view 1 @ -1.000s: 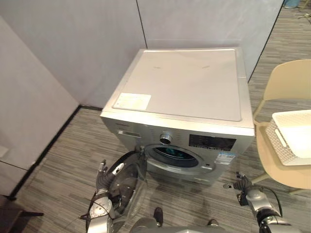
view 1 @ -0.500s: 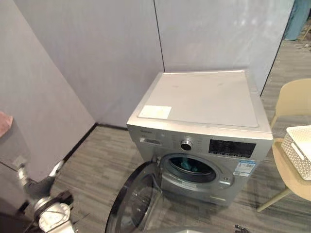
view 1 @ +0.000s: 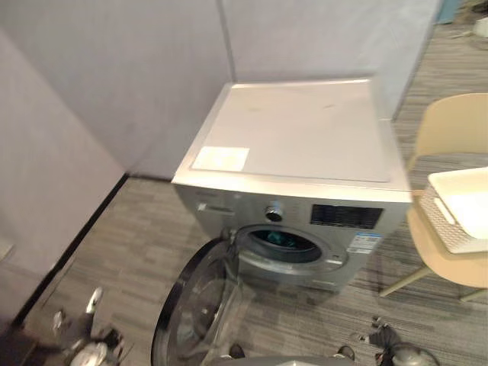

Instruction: Pick up the laundry basket with both hands and put the clothes into the washing machine.

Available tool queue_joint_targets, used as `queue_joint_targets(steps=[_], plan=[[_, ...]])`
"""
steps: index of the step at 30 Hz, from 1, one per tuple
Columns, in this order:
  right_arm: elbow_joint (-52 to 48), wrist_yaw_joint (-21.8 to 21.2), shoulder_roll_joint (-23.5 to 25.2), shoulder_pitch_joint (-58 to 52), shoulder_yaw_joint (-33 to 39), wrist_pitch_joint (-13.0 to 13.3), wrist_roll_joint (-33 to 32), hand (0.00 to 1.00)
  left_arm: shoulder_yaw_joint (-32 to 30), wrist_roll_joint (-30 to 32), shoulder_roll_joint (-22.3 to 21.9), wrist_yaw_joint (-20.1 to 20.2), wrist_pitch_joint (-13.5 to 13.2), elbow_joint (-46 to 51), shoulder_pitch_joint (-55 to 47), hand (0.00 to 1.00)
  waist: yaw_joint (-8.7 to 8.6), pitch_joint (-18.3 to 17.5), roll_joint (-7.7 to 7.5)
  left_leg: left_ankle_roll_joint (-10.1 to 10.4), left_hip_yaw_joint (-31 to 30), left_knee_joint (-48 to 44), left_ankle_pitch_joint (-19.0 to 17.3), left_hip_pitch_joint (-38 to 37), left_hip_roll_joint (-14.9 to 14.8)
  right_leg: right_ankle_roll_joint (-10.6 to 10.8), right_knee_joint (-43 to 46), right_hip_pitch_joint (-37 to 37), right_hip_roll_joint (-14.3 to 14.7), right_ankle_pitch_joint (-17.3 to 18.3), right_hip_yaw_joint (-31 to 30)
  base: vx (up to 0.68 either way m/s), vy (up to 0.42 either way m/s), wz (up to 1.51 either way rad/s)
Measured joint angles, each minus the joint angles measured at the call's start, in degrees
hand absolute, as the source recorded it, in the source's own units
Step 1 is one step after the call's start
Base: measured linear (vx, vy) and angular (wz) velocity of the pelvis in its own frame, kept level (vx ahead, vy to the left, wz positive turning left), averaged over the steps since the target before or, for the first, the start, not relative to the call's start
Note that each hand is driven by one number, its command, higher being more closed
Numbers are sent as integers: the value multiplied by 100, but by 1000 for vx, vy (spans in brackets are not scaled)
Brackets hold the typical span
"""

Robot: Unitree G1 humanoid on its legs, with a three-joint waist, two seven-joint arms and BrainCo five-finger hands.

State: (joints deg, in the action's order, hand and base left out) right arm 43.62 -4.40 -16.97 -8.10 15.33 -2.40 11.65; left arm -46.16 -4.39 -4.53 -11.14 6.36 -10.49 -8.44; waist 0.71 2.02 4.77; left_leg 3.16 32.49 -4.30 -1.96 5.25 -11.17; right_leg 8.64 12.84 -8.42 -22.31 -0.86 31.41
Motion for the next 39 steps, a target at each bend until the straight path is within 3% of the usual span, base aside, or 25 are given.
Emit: queue_joint_targets(steps=[1,4,7,9,12,16,21,24,27,30,33,38,39], plan=[[-204,91,-118,-6,161,73,0,0,174,-358,16,5,-119,-144,78,0,-14,124,0,30,171,-137,300,25,-49,46,215,-5,-130,157,65,58,48,58],[-155,181,-154,87,291,168,0,0,416,-747,207,122,-299,-769,53,0,12,195,-146,35,199,-230,176,28,65,89,193,22,-276,202,-8,54,56,12],[52,188,-89,128,295,190,-8,0,596,-901,655,316,-383,-2095,282,0,-46,259,-144,97,85,-659,-32,181,-46,70,-116,190,-134,99,9,77,-1,-2],[170,191,-54,206,296,191,-30,0,511,-901,1114,416,-385,-3493,721,0,-168,412,-192,119,-40,-1094,-218,286,-256,99,-176,337,-11,83,40,54,-34,6],[245,189,-48,436,280,194,-29,0,378,-846,1539,527,-348,-4633,1008,0,-292,505,-265,150,-79,-1217,-252,299,-392,99,-231,362,117,83,-18,16,-64,-11],[242,142,-106,674,120,202,-27,0,133,-836,1700,896,-269,-5226,991,0,-298,624,-240,170,75,-1162,-240,166,-513,91,-285,284,267,75,-259,-10,-60,-31],[183,-107,-140,775,-177,201,-4,0,126,-573,1691,1532,-162,-5446,785,0,-271,697,-287,429,179,-761,-61,196,-588,-27,-462,-12,516,-33,-428,-35,-60,-24],[43,-92,-139,675,-200,206,-2,0,945,-574,1495,1619,-179,-5375,674,0,-280,707,-301,465,242,-646,-28,170,-572,-40,-538,-52,554,-67,-480,2,-3,-10],[39,-25,-37,643,-298,215,0,0,2495,-628,1377,1583,-198,-5220,699,0,-313,738,-322,449,222,-428,119,173,-500,-49,-552,-100,565,-78,-527,14,11,6],[-72,73,157,642,-495,236,-4,0,3291,-889,1529,1454,-271,-5174,594,0,-264,768,-326,477,408,-254,197,-32,-476,-52,-586,-103,622,-84,-733,-18,-2,-25],[-490,76,375,599,-888,372,-4,0,4295,-1375,1806,1194,-277,-5176,452,0,-276,769,-330,494,893,-137,234,-159,-458,-79,-828,-393,762,-292,-1378,-80,8,-72],[-894,71,550,514,-1383,430,-106,0,4757,-1830,1963,760,-192,-5220,364,0,-364,808,-396,561,1734,-156,183,-185,-502,15,-1382,-854,1027,-751,-2282,-110,-44,-92],[-1003,72,562,528,-1540,443,-227,0,4912,-1877,2023,574,-160,-5226,306,0,-477,811,-401,609,1969,-154,136,-187,-484,77,-1545,-994,1103,-830,-2600,-114,-57,-70]])
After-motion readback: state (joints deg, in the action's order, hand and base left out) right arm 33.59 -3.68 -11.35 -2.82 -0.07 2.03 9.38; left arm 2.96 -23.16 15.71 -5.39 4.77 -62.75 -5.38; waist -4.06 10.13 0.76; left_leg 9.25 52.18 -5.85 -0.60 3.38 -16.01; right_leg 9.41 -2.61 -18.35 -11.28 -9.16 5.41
